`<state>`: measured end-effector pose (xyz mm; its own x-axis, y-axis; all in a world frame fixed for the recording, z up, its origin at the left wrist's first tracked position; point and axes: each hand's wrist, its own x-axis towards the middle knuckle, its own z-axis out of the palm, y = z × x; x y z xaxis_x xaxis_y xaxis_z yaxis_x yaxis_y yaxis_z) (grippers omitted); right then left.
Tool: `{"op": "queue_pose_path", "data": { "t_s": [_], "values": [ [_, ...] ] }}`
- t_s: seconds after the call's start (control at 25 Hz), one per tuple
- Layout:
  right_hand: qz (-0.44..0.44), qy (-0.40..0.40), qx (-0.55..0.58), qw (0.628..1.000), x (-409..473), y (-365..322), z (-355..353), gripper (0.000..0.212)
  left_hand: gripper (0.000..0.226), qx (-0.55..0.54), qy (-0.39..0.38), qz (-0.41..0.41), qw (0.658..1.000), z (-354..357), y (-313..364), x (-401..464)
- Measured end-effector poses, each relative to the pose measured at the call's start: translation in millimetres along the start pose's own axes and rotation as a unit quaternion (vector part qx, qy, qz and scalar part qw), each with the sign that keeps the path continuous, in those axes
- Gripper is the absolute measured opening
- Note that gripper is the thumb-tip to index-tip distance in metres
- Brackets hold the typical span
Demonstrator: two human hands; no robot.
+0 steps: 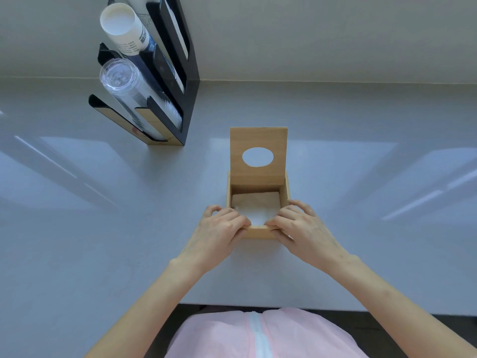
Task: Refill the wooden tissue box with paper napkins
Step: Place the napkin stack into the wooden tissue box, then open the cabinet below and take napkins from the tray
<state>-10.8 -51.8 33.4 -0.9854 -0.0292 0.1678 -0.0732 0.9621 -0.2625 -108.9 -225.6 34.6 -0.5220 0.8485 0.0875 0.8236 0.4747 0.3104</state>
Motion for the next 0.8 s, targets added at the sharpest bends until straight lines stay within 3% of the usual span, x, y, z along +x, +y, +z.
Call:
{"op": "queue_pose_path", "data": {
  "t_s": [0.2, 0.32, 0.52, 0.8],
  "values": [
    [0.053, 0.017, 0.016, 0.998, -6.6, -12.7, 2.2, 0.02, 0.018, -0.031, 0.011, 0.006, 0.999, -2.1, 3.7, -6.5],
    [0.095, -0.034, 0.033, 0.994, -14.0, -20.9, 4.4, 0.037, 0.027, 0.024, 0.04, 0.01, 0.999, -3.8, 7.1, -15.5],
    [0.103, -0.089, 0.015, 0.991, -34.8, -33.0, 5.3, 0.055, 0.042, 0.076, 0.067, -0.065, 0.993, 1.8, 26.2, -46.0],
    [0.104, -0.102, 0.011, 0.989, -96.0, -46.7, -7.6, 0.059, 0.047, 0.068, 0.056, -0.149, 0.985, 17.9, 76.5, -94.5]
  ]
}}
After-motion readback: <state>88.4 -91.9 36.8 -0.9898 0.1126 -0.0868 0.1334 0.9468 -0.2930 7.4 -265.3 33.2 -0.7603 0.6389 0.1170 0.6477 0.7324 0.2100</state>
